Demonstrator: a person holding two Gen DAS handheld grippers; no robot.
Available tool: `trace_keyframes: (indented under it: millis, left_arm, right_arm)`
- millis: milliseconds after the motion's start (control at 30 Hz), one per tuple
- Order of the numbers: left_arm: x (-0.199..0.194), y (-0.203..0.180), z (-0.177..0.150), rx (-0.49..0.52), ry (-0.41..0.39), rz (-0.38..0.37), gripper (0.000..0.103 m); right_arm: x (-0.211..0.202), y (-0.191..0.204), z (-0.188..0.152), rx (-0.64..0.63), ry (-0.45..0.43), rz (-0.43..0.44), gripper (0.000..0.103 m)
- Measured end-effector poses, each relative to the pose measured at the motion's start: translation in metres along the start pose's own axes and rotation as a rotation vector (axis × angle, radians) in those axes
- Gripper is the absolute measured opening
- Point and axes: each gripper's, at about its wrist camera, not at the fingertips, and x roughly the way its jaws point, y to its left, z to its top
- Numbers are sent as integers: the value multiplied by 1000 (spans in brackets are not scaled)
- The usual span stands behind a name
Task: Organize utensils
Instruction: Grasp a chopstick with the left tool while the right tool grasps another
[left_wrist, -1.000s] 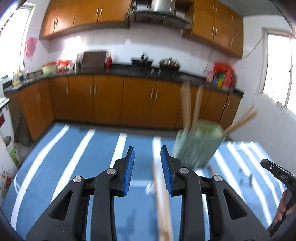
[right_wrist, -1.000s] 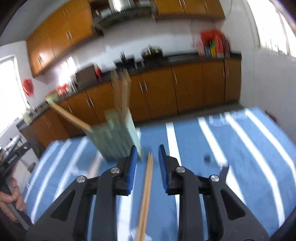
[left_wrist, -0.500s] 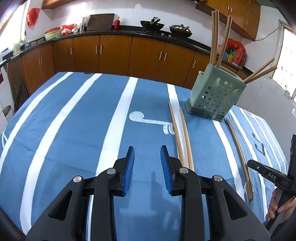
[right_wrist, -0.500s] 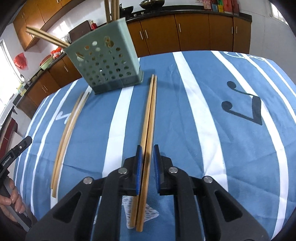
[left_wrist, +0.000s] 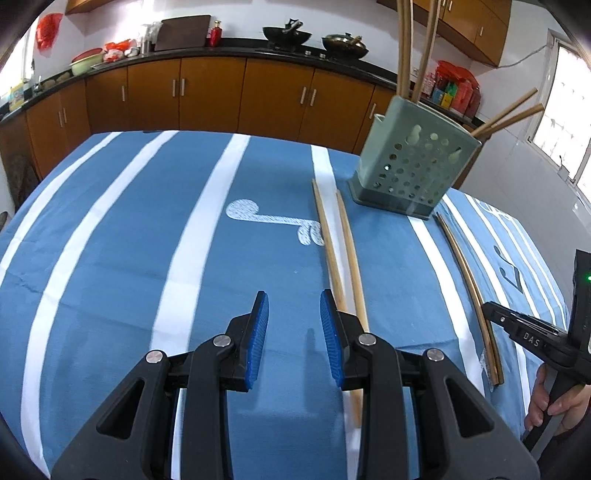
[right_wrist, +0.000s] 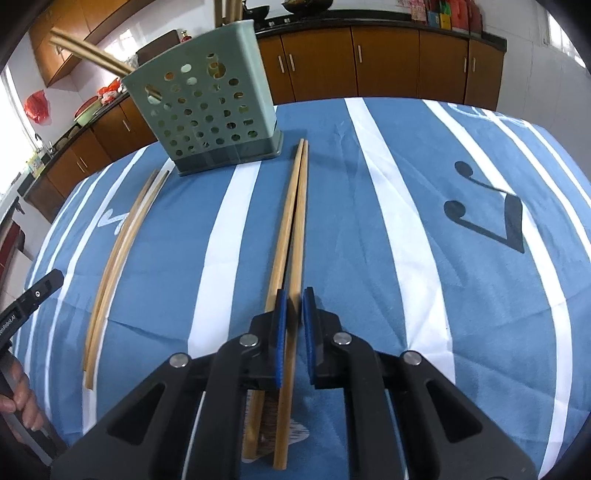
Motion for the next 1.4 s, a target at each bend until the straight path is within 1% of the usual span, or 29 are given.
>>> trace_keyframes:
  millis: [33,133,200,267,400,500,633,733,800,833,867,1000,1133,1233,1400]
  left_arm:
    - [2,-2,-1,5,6,-6,30]
    - [5,-7,-2,17,19,-19,30]
    - [7,-11,-3,31,27,-31,30]
    - [10,-15,-5,46,36,-40,30]
    - [16,-24,-7,75,58,-42,30]
    - [23,-29,-8,92,76,-33,26]
    - [32,-34,-10,115,97,-18,21]
    - [35,-39,-11,139,97,11,18]
    - [37,-43,-10,152,92,38,14]
    - [38,-44,-10,158,88,58,10]
    - [39,-44,-10,162,84,73,8]
    - [41,-34,-4,135,78,98,7]
    - [43,-19,5,99,79,115,7]
    - [46,-7,12,73,79,102,7]
    - [47,0,13,53,65,82,8]
  right_arm:
    - [0,1,0,-11,-1,-12,9]
    - [2,-5,5,-4,-12,-78,8]
    - [3,-18,10,51,-20,-113,8]
    - [3,-31,13,99,-25,-131,8]
    - [2,-38,12,108,-29,-123,8]
    - [2,-36,11,91,-35,-136,8]
    - [2,-36,11,90,-35,-131,8]
    - [2,-35,12,87,-35,-131,8]
    - [2,-35,12,83,-33,-132,8]
    - [2,-35,12,84,-31,-131,8]
    - [1,-36,11,89,-30,-124,9]
    - [0,-35,10,82,-31,-121,9]
    - [2,-37,14,81,-27,-115,8]
    - [6,-38,19,77,-30,-123,8]
    - [12,-39,27,59,-42,-146,8]
